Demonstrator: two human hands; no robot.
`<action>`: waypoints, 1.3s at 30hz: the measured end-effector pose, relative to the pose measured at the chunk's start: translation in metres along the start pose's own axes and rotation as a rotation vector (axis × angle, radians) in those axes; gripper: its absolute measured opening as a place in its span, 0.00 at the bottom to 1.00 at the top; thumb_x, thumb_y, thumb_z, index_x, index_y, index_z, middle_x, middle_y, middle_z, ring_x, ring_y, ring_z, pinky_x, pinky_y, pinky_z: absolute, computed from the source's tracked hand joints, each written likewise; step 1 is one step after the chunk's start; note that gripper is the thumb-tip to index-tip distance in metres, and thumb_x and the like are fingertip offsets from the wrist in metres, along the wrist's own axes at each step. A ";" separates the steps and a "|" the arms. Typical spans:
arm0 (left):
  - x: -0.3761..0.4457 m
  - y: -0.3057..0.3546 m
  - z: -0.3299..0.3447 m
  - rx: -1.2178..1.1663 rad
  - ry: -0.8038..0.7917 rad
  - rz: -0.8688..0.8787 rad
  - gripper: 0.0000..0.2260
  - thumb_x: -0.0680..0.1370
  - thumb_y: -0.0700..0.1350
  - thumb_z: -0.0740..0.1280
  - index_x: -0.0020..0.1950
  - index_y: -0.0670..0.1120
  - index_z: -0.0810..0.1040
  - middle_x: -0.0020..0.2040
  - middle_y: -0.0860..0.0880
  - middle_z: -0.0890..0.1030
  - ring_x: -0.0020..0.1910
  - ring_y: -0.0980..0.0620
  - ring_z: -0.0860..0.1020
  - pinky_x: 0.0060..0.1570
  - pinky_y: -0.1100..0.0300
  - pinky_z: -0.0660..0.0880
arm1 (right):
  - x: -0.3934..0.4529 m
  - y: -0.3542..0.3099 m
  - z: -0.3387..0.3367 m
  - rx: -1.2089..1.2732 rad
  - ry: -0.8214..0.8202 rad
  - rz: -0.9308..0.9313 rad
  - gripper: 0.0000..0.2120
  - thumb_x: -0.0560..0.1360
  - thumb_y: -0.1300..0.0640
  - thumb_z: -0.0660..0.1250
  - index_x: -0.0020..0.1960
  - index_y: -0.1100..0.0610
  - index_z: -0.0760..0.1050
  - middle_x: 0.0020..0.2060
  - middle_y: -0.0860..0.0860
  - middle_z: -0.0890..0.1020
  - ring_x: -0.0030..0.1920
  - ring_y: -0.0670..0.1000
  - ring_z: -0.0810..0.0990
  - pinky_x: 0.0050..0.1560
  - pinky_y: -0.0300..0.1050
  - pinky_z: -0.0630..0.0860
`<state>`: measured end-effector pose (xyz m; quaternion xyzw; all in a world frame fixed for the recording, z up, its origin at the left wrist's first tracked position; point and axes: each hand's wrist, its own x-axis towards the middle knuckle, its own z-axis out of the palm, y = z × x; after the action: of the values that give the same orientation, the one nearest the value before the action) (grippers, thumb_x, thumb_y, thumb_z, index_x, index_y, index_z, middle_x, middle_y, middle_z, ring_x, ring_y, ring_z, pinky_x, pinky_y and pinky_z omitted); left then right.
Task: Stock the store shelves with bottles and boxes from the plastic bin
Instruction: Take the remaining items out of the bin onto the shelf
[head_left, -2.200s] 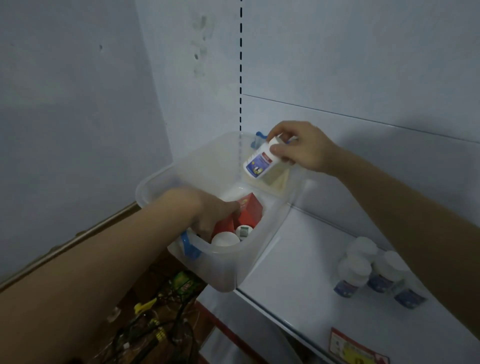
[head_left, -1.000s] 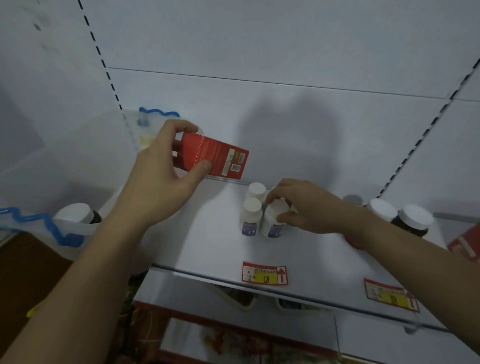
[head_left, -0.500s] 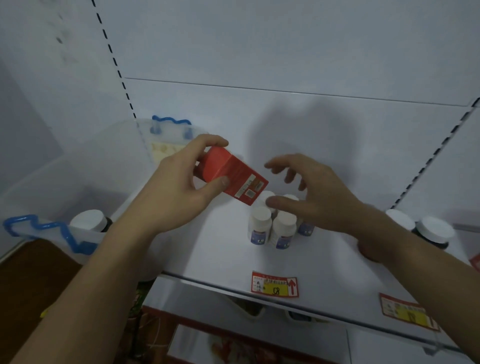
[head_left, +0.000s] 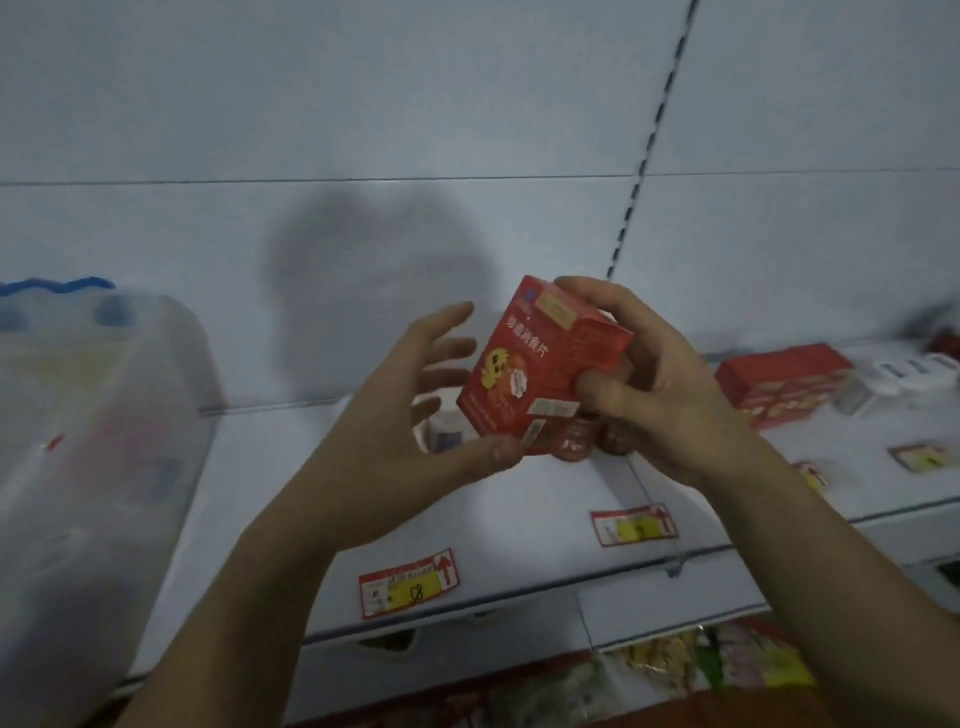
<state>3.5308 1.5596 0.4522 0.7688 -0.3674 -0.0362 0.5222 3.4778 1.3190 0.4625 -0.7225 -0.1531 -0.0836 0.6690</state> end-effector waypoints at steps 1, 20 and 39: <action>0.006 -0.001 0.018 -0.007 -0.033 0.013 0.38 0.69 0.65 0.74 0.75 0.60 0.64 0.66 0.63 0.75 0.64 0.61 0.76 0.60 0.57 0.78 | -0.012 -0.001 -0.012 0.013 0.016 0.024 0.32 0.75 0.66 0.68 0.76 0.59 0.61 0.51 0.55 0.83 0.48 0.54 0.84 0.46 0.49 0.82; 0.126 0.039 0.298 -0.064 0.091 0.102 0.30 0.69 0.54 0.80 0.66 0.57 0.69 0.59 0.62 0.75 0.57 0.62 0.78 0.52 0.67 0.79 | -0.089 -0.062 -0.265 -0.761 0.008 0.316 0.19 0.73 0.50 0.74 0.63 0.45 0.75 0.58 0.47 0.79 0.53 0.50 0.82 0.49 0.50 0.84; 0.125 -0.038 0.341 0.770 -0.481 -0.287 0.44 0.75 0.70 0.63 0.82 0.49 0.48 0.83 0.48 0.45 0.81 0.47 0.45 0.78 0.44 0.49 | -0.062 0.032 -0.324 -1.186 -0.435 0.153 0.32 0.74 0.50 0.75 0.75 0.48 0.67 0.66 0.45 0.76 0.59 0.41 0.73 0.60 0.32 0.70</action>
<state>3.4923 1.2266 0.3082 0.9191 -0.3548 -0.1464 0.0892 3.4579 0.9884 0.4414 -0.9795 -0.1612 0.0424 0.1128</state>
